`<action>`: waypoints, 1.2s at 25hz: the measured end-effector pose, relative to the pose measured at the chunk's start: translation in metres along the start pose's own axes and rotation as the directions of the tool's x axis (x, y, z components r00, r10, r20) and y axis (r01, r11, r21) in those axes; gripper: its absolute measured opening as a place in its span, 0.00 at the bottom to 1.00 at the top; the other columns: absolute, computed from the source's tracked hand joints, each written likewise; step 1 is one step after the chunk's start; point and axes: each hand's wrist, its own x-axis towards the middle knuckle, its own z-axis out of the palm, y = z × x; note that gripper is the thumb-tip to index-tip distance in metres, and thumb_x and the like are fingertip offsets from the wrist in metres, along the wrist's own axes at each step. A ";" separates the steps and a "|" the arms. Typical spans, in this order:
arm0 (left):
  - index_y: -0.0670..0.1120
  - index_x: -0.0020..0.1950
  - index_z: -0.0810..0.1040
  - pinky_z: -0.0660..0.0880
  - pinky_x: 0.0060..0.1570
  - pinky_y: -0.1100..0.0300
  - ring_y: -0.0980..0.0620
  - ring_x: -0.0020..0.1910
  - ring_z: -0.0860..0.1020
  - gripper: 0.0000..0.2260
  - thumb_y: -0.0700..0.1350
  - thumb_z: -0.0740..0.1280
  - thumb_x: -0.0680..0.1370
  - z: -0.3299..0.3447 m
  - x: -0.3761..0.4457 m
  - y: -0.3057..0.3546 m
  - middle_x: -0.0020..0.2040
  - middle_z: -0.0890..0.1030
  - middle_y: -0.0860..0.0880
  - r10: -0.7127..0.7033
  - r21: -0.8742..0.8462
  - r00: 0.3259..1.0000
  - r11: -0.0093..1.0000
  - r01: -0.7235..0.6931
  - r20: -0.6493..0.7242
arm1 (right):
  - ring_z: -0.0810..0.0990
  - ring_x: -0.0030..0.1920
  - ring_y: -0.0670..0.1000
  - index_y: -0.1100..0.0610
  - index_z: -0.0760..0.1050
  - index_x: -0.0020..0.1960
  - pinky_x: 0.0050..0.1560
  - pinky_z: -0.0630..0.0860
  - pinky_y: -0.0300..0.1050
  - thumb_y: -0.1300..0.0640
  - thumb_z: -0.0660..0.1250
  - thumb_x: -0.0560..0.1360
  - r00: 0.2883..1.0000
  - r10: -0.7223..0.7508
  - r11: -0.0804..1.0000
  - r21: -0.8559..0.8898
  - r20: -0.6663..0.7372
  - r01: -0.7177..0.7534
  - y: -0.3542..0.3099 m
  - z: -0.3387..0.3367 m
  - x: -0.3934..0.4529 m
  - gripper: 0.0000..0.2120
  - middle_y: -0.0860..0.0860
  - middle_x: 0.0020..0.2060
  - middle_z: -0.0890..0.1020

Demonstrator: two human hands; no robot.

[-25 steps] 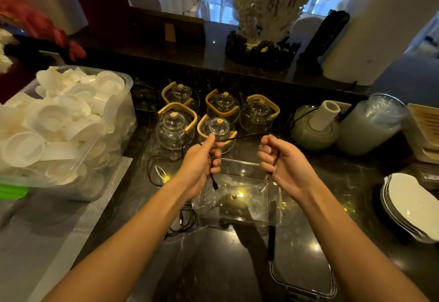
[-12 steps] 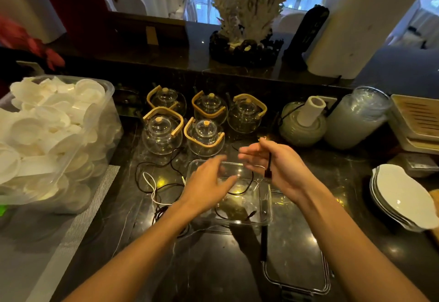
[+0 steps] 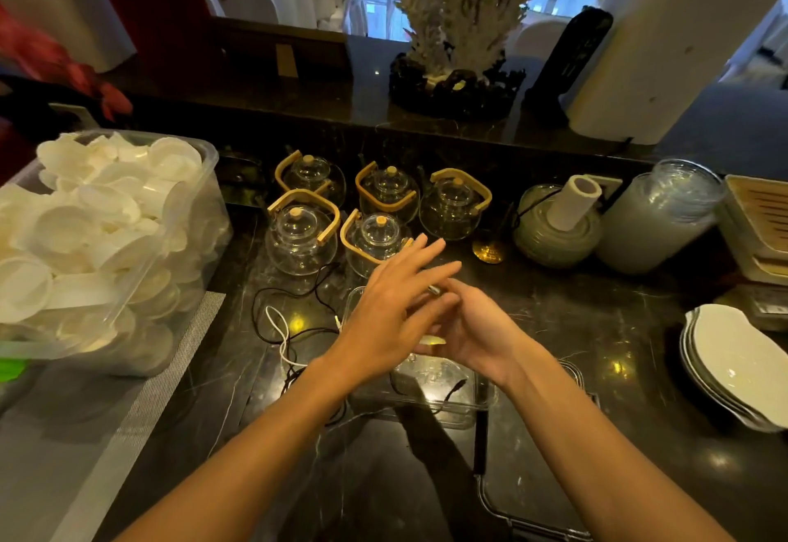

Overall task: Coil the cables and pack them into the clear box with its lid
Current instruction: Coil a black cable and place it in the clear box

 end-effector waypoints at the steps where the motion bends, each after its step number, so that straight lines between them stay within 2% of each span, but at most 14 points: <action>1: 0.50 0.70 0.77 0.60 0.77 0.51 0.57 0.80 0.60 0.16 0.48 0.65 0.82 -0.003 0.002 0.004 0.76 0.72 0.50 -0.108 -0.140 0.994 0.985 0.104 -0.023 | 0.84 0.53 0.56 0.53 0.84 0.58 0.64 0.76 0.61 0.42 0.54 0.84 0.998 0.004 0.998 -0.066 -0.056 -0.007 0.004 0.002 0.001 0.23 0.56 0.50 0.86; 2: 0.49 0.66 0.80 0.64 0.75 0.55 0.58 0.77 0.64 0.13 0.47 0.65 0.83 -0.006 0.006 0.008 0.72 0.76 0.51 -0.215 -0.296 0.976 0.936 0.193 -0.044 | 0.83 0.51 0.55 0.55 0.83 0.57 0.60 0.77 0.57 0.42 0.55 0.84 0.989 -0.022 0.984 -0.179 -0.144 -0.004 0.007 0.004 0.001 0.23 0.56 0.49 0.85; 4: 0.45 0.59 0.83 0.73 0.67 0.57 0.55 0.69 0.77 0.11 0.46 0.63 0.83 -0.016 0.013 0.016 0.59 0.85 0.47 -0.378 -0.555 0.923 0.784 0.278 -0.072 | 0.80 0.48 0.49 0.55 0.78 0.58 0.50 0.76 0.46 0.49 0.60 0.82 0.914 -0.267 0.875 -0.475 -0.307 0.096 0.018 0.002 0.006 0.13 0.53 0.52 0.82; 6: 0.45 0.56 0.82 0.80 0.58 0.53 0.48 0.55 0.85 0.12 0.48 0.61 0.84 -0.022 0.020 0.022 0.46 0.87 0.44 -0.489 -0.710 0.871 0.628 0.319 -0.041 | 0.79 0.51 0.43 0.50 0.73 0.64 0.50 0.73 0.39 0.58 0.65 0.79 0.905 -0.398 0.761 -0.605 -0.150 0.235 0.023 0.001 0.005 0.14 0.45 0.60 0.78; 8: 0.45 0.56 0.80 0.83 0.47 0.52 0.46 0.43 0.86 0.13 0.51 0.59 0.84 -0.025 0.024 0.025 0.37 0.84 0.45 -0.547 -0.833 0.836 0.441 0.335 0.046 | 0.81 0.54 0.42 0.49 0.78 0.62 0.56 0.75 0.40 0.59 0.66 0.80 0.935 -0.352 0.781 -0.539 0.037 0.315 0.027 0.006 0.006 0.12 0.44 0.58 0.82; 10: 0.44 0.59 0.78 0.81 0.38 0.56 0.51 0.36 0.80 0.14 0.51 0.58 0.85 -0.027 0.027 0.026 0.35 0.75 0.47 -0.564 -0.912 0.817 0.263 0.316 0.120 | 0.83 0.52 0.49 0.58 0.81 0.55 0.58 0.77 0.45 0.56 0.63 0.83 0.927 -0.355 0.796 -0.481 0.124 0.369 0.032 0.014 0.007 0.10 0.52 0.50 0.86; 12: 0.45 0.63 0.77 0.77 0.34 0.62 0.55 0.33 0.74 0.15 0.52 0.58 0.85 -0.032 0.031 0.023 0.35 0.70 0.49 -0.589 -0.945 0.791 0.134 0.297 0.165 | 0.85 0.53 0.56 0.68 0.79 0.54 0.62 0.79 0.50 0.54 0.61 0.84 0.937 -0.301 0.894 -0.290 0.176 0.342 0.039 0.022 0.003 0.16 0.59 0.47 0.86; 14: 0.46 0.66 0.77 0.74 0.31 0.65 0.57 0.31 0.70 0.16 0.52 0.58 0.85 -0.037 0.034 0.018 0.34 0.68 0.51 -0.606 -0.963 0.768 0.012 0.268 0.206 | 0.83 0.52 0.58 0.67 0.77 0.58 0.64 0.78 0.55 0.52 0.63 0.82 0.946 -0.263 0.954 -0.098 0.190 0.285 0.045 0.028 -0.001 0.18 0.59 0.46 0.83; 17: 0.42 0.71 0.74 0.69 0.29 0.67 0.59 0.29 0.67 0.20 0.51 0.59 0.84 -0.040 0.035 0.009 0.33 0.66 0.52 -0.610 -0.961 0.744 -0.131 0.245 0.273 | 0.82 0.55 0.56 0.66 0.76 0.63 0.66 0.75 0.55 0.51 0.61 0.83 0.937 -0.242 0.965 -0.042 0.254 0.261 0.048 0.033 -0.007 0.19 0.57 0.50 0.83; 20: 0.40 0.73 0.72 0.68 0.28 0.67 0.59 0.29 0.67 0.20 0.49 0.60 0.84 -0.041 0.035 0.003 0.33 0.65 0.53 -0.610 -0.949 0.727 -0.198 0.247 0.317 | 0.83 0.46 0.59 0.63 0.76 0.51 0.59 0.77 0.54 0.53 0.57 0.86 0.923 -0.212 0.963 -0.094 0.323 0.254 0.048 0.040 -0.013 0.16 0.58 0.40 0.82; 23: 0.43 0.73 0.74 0.76 0.34 0.64 0.56 0.34 0.75 0.19 0.50 0.61 0.84 -0.040 0.031 -0.002 0.36 0.74 0.51 -0.598 -0.944 0.731 -0.178 0.279 0.329 | 0.71 0.27 0.52 0.58 0.70 0.43 0.40 0.77 0.48 0.52 0.57 0.85 0.922 -0.167 0.982 -0.025 0.350 0.188 0.046 0.046 -0.019 0.15 0.54 0.28 0.69; 25: 0.43 0.72 0.74 0.81 0.44 0.59 0.51 0.44 0.83 0.20 0.50 0.60 0.84 -0.037 0.028 -0.003 0.43 0.82 0.47 -0.590 -0.935 0.729 -0.162 0.315 0.347 | 0.61 0.26 0.49 0.56 0.69 0.42 0.29 0.68 0.41 0.51 0.58 0.85 0.931 -0.137 0.983 -0.071 0.337 0.171 0.046 0.044 -0.020 0.15 0.52 0.27 0.63; 27: 0.42 0.72 0.74 0.82 0.52 0.55 0.46 0.52 0.84 0.20 0.51 0.60 0.84 -0.035 0.027 -0.004 0.51 0.85 0.43 -0.591 -0.922 0.714 -0.161 0.352 0.375 | 0.58 0.26 0.48 0.55 0.70 0.41 0.28 0.60 0.41 0.50 0.58 0.85 0.931 -0.123 0.975 -0.134 0.344 0.179 0.046 0.042 -0.020 0.15 0.50 0.27 0.62; 30: 0.42 0.71 0.74 0.81 0.58 0.52 0.43 0.59 0.83 0.20 0.52 0.60 0.83 -0.035 0.026 -0.007 0.58 0.84 0.40 -0.580 -0.897 0.701 -0.131 0.422 0.414 | 0.58 0.27 0.49 0.55 0.71 0.41 0.29 0.59 0.42 0.50 0.59 0.84 0.932 -0.103 0.965 -0.193 0.348 0.179 0.047 0.038 -0.019 0.15 0.50 0.27 0.63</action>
